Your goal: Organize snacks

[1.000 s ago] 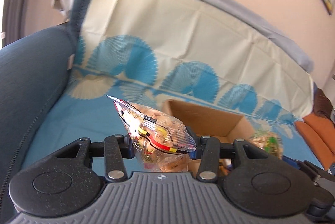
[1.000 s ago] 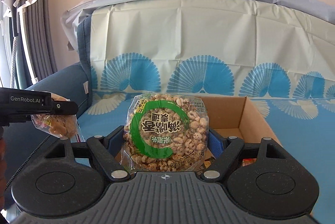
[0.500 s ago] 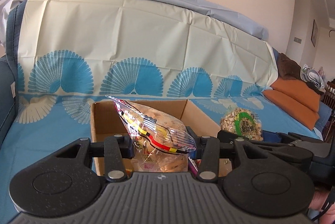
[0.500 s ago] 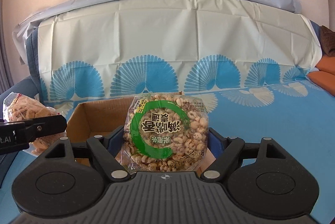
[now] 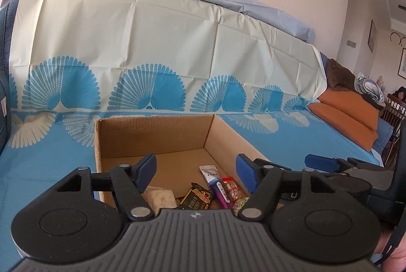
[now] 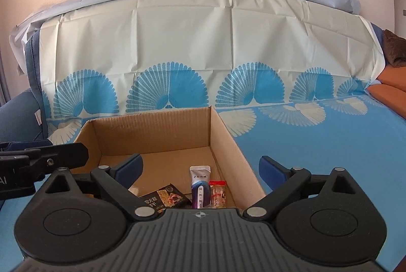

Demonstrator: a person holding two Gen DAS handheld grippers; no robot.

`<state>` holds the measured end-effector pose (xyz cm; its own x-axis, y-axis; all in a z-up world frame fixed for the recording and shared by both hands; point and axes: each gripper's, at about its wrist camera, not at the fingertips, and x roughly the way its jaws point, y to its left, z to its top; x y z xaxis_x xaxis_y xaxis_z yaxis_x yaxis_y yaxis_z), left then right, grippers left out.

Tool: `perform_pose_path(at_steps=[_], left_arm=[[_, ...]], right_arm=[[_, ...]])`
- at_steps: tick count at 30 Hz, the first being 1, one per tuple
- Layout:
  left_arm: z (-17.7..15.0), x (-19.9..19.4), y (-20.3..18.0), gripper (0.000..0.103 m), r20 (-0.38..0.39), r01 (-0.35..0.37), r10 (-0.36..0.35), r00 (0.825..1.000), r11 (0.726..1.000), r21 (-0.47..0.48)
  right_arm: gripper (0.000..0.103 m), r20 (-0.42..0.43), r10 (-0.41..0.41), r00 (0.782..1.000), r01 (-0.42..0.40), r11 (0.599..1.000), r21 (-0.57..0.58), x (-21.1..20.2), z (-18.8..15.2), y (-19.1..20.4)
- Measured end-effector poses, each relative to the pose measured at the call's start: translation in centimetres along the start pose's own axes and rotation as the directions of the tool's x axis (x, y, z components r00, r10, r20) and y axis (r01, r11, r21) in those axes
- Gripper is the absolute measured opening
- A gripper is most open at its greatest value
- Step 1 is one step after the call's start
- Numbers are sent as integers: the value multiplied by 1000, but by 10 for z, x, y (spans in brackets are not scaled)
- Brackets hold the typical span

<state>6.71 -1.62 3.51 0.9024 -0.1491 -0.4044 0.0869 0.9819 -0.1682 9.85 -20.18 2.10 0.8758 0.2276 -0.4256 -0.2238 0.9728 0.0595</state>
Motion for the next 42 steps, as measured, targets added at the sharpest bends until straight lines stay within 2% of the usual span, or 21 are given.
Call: perform_pose_path(at_steps=[5, 9, 13, 16, 17, 20, 22, 25, 27, 30, 32, 35, 42], left_arm=[[-4, -8, 0, 85, -5, -13, 13, 1000, 1000, 28], [-12, -19, -3, 87, -7, -65, 65, 998, 995, 78], [-17, -39, -4, 94, 4, -102, 102, 995, 993, 64], [-24, -55, -8, 96, -20, -111, 112, 993, 992, 59], [-27, -60, -10, 103, -27, -125, 127, 992, 990, 62], [-37, -79, -20, 103, -35, -143, 145, 989, 987, 67], [-44, -88, -25, 103, -48, -157, 158, 986, 987, 37], [-57, -89, -27, 103, -113, -185, 182, 977, 982, -21], [-61, -81, -28, 103, -161, -177, 173, 972, 984, -7], [-61, -72, -23, 103, -177, -208, 206, 963, 978, 8], [-60, -67, -16, 103, -205, -214, 206, 957, 977, -16], [-61, -63, -6, 103, -243, -236, 218, 945, 971, -46], [-62, -61, -5, 103, -263, -250, 229, 937, 967, -48]], right_arm=[[102, -27, -2, 1000, 3, 999, 36, -4, -2, -7], [102, -61, -1, 998, 4, 999, 48, -10, -6, -10], [102, -70, -17, 997, 21, 998, 66, -28, -11, -17], [102, -85, -30, 996, 39, 993, 109, -44, -15, -25], [102, -96, -34, 995, 46, 992, 121, -50, -17, -27], [102, -127, -27, 992, 47, 986, 162, -66, -24, -32], [102, -122, 16, 992, 7, 984, 180, -77, -29, -32], [102, -82, 13, 997, -4, 994, 111, -87, -33, -21], [102, -68, 1, 998, 2, 999, 38, -87, -34, -13], [102, -73, -19, 997, 18, 1000, -14, -79, -35, -4], [102, -72, -45, 996, 43, 999, -30, -76, -35, -2], [102, -87, -37, 996, 36, 999, -10, -71, -35, -4], [102, -95, -30, 995, 26, 999, -39, -67, -36, 4]])
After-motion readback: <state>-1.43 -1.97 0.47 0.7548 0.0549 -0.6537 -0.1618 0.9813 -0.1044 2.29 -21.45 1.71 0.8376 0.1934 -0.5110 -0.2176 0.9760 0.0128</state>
